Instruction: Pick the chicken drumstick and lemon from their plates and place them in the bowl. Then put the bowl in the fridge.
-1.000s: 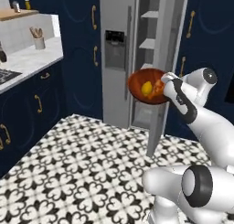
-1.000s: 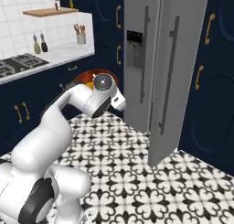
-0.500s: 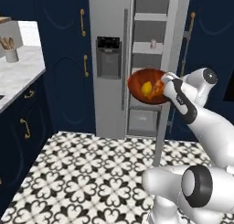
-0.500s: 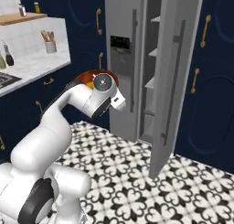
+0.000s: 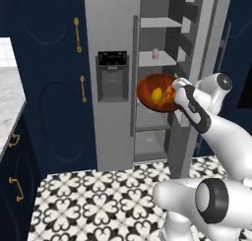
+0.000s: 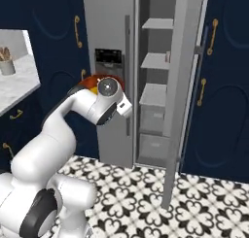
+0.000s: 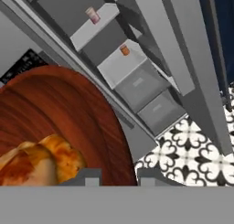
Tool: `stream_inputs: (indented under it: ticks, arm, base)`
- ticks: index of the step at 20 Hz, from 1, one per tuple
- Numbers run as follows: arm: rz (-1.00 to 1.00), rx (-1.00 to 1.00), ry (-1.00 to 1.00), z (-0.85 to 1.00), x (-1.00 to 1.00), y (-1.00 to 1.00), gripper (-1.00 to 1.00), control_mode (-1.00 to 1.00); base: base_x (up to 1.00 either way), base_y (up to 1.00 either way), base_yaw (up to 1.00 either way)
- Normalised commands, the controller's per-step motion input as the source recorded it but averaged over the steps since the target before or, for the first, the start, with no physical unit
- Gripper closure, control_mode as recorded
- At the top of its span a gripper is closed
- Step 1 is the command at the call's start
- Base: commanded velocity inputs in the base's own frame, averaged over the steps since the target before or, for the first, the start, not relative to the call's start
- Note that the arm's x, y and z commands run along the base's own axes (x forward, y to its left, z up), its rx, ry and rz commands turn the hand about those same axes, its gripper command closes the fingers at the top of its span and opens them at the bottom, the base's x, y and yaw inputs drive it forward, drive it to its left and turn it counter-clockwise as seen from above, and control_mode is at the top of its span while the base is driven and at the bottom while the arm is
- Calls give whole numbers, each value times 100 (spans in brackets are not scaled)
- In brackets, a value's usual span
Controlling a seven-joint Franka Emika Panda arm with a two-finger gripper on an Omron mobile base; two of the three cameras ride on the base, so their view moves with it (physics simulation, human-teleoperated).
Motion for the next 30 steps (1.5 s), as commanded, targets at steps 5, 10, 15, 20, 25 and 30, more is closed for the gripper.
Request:
stream_inputs:
  ticks: [5, 10, 15, 20, 25, 30]
  arm:
    - [0, 0, 0, 0, 0, 0, 100, 100]
    - [0, 0, 0, 0, 0, 0, 100, 100]
    - [0, 0, 0, 0, 0, 0, 100, 100]
    - [0, 0, 0, 0, 0, 0, 100, 100]
    - [0, 0, 0, 0, 0, 0, 100, 100]
    - [0, 0, 0, 0, 0, 0, 100, 100]
  base:
    - [95, 94, -59]
    - [40, 26, -55]
    - [0, -3, -14]
    - [81, 25, -17]
    - [94, 19, -20]
    - [44, -10, -22]
